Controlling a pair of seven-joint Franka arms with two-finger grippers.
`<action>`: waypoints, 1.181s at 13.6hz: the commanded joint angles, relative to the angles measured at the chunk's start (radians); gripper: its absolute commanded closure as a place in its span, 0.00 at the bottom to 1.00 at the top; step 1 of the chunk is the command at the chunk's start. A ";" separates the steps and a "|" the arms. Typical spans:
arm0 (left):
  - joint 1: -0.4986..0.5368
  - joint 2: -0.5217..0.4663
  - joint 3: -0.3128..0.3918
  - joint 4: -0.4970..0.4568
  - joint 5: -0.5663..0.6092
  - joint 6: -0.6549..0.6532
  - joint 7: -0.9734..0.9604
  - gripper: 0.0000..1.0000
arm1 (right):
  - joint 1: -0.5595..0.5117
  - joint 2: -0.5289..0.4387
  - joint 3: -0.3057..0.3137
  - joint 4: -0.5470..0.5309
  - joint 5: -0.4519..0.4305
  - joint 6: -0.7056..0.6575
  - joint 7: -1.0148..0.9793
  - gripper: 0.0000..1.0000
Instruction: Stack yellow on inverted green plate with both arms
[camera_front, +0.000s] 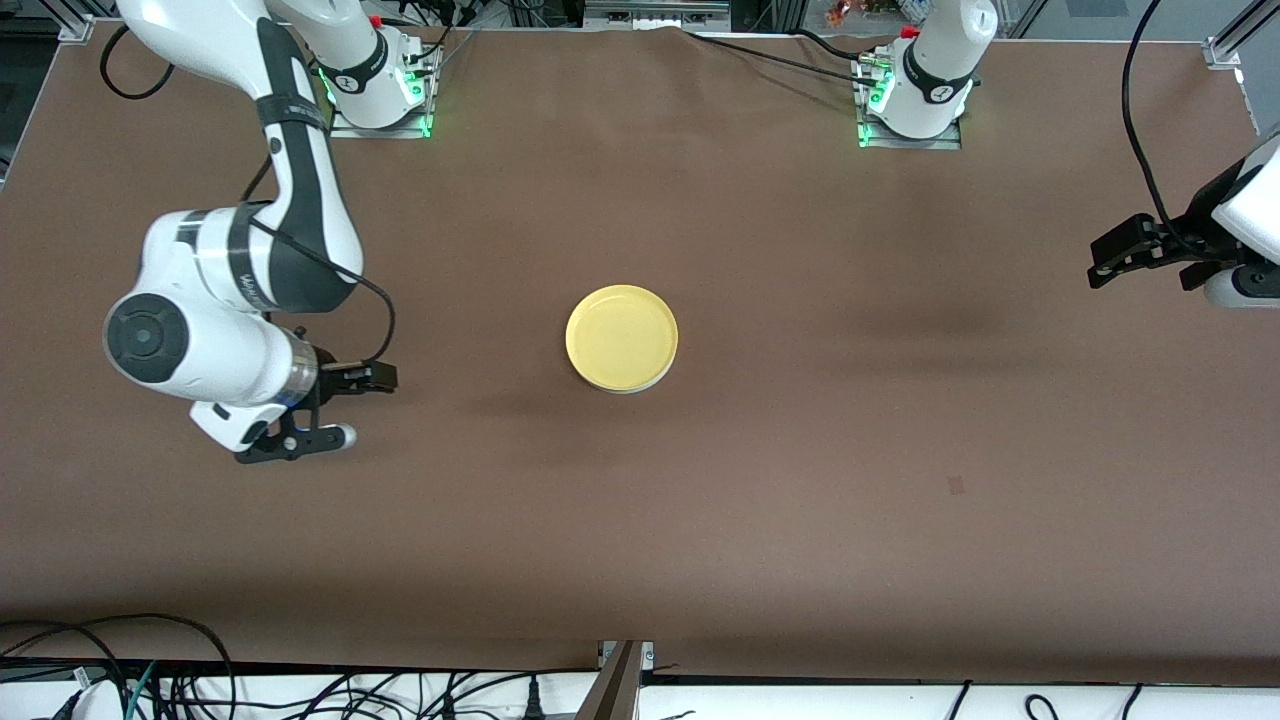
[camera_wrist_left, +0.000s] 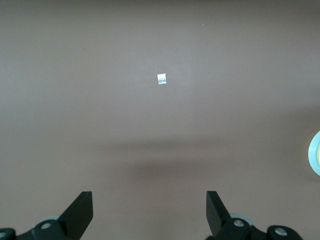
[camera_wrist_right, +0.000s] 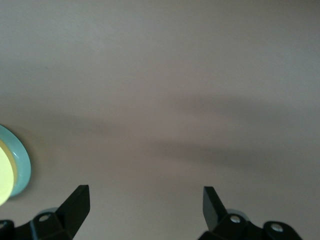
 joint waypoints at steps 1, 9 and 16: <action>0.005 0.012 0.001 0.027 -0.011 -0.004 0.017 0.00 | -0.009 -0.011 -0.065 0.037 -0.015 -0.097 -0.015 0.00; -0.001 0.014 -0.001 0.013 -0.001 -0.042 0.026 0.00 | -0.199 -0.248 0.082 -0.015 -0.144 -0.183 -0.003 0.00; 0.000 0.060 -0.001 0.011 0.006 -0.082 0.032 0.00 | -0.274 -0.428 0.139 -0.081 -0.219 -0.284 -0.007 0.00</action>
